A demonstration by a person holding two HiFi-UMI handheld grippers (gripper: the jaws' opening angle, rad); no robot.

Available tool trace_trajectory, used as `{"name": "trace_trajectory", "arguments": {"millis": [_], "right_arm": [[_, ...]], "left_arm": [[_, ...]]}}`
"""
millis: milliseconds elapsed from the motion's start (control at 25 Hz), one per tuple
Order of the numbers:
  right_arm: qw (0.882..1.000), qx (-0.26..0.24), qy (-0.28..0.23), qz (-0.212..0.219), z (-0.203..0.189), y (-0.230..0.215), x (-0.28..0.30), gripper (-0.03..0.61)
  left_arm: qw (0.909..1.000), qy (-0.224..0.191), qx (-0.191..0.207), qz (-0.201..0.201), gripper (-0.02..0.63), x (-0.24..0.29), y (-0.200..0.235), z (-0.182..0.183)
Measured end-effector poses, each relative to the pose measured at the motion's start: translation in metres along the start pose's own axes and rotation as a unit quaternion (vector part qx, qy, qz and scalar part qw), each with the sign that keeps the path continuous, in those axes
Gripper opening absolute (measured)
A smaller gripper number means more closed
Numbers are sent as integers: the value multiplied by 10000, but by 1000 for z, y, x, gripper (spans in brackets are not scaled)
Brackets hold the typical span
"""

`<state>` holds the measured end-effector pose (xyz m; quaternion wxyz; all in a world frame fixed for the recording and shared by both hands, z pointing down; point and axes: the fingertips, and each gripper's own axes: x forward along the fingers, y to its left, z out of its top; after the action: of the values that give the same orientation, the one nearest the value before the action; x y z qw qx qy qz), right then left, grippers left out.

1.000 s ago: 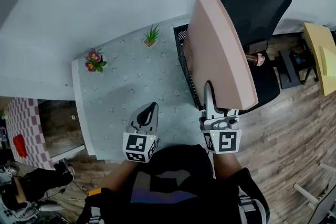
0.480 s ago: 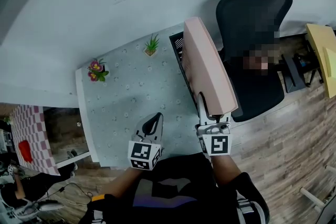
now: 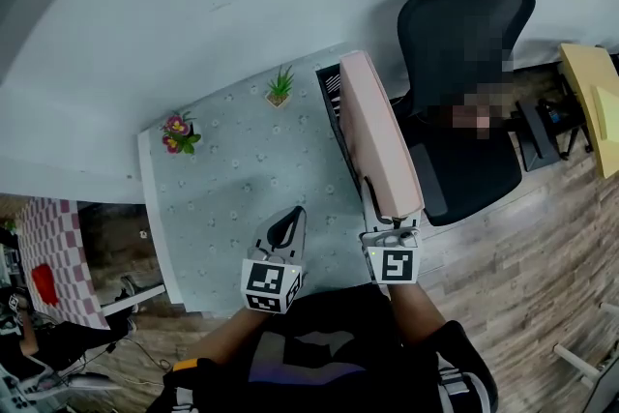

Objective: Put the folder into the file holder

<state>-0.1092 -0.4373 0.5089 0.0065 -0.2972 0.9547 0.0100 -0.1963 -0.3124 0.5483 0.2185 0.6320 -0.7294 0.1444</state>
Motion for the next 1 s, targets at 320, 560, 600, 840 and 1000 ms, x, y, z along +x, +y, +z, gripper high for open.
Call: {"name": "trace_trajectory", "arguments": {"millis": [320, 560, 600, 840, 1000], "right_arm": [[9984, -131, 535, 82, -8, 11, -3, 209], [9969, -174, 737, -203, 0, 16, -30, 232], [9965, -135, 772, -297, 2, 16, -36, 236], [9921, -2, 1018, -726, 10, 38, -81, 259], [9892, 132, 1184, -859, 14, 69, -116, 259]], "left_arm": [[9995, -180, 124, -232, 6, -19, -13, 3], [9980, -451, 229, -374, 6, -54, -16, 8], [9977, -490, 243, -389, 6, -61, -15, 8], [9946, -772, 338, -598, 6, -104, -18, 0], [9926, -867, 326, -787, 6, -133, -19, -12]]}}
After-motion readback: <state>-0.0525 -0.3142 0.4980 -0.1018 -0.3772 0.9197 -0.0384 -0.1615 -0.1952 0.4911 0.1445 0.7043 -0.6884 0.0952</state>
